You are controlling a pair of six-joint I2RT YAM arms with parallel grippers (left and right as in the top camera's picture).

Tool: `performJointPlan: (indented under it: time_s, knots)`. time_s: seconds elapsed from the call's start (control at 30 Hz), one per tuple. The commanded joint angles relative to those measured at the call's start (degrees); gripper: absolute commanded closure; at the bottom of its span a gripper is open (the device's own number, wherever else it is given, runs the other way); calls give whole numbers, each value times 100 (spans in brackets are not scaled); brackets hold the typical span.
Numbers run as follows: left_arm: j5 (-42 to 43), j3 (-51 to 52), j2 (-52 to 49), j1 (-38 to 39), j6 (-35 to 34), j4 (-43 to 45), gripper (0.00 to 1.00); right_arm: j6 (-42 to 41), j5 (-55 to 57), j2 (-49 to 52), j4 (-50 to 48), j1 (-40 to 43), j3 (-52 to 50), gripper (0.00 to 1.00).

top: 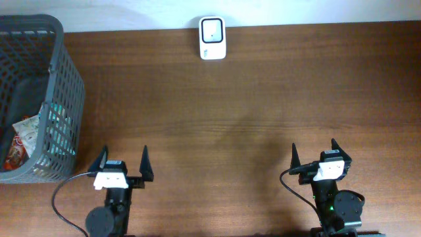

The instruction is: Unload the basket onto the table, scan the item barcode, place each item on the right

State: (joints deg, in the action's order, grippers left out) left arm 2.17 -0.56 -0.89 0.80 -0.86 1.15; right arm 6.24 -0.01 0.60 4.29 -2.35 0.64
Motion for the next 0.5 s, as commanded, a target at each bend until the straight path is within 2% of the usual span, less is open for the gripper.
performJointPlan:
  time_s: [0.0, 0.03, 0.1, 0.13, 0.2, 0.27, 0.33, 0.4, 0.43, 0.47]
  knots:
    - [1025, -2, 11, 22, 111, 1860, 1, 33, 28, 13, 24, -35, -33, 1]
    - [1045, -11, 11, 22, 114, 2892, 1, 31, 28, 13, 24, -37, -33, 1]
    - [636, -201, -35, 17, 116, 3842, 1, 31, 28, 13, 24, -37, -33, 2]
    - [79, -713, -251, 17, 249, 3958, 1, 31, 28, 13, 24, -37, -33, 1]
    - [57, -1727, -870, 15, 1106, 3648, 1, 33, 28, 13, 24, -37, -33, 1]
    - [0, -3294, -2186, 15, 2245, 3049, 1, 31, 28, 13, 24, -37, -33, 1]
    - [-544, -4699, -3475, 15, 2319, 2524, 1, 33, 28, 13, 24, -37, -33, 1]
    - [-1558, -6808, -5106, -26, 2323, 1150, 1, 33, 28, 13, 24, -37, -33, 1]
    - [-1646, -8544, -6290, -302, 2321, -245, 1, 31, 28, 13, 24, -37, -33, 1]
    - [-1637, -9606, -6977, -522, 2277, -1126, 1, 31, 28, 13, 24, -35, -33, 1]
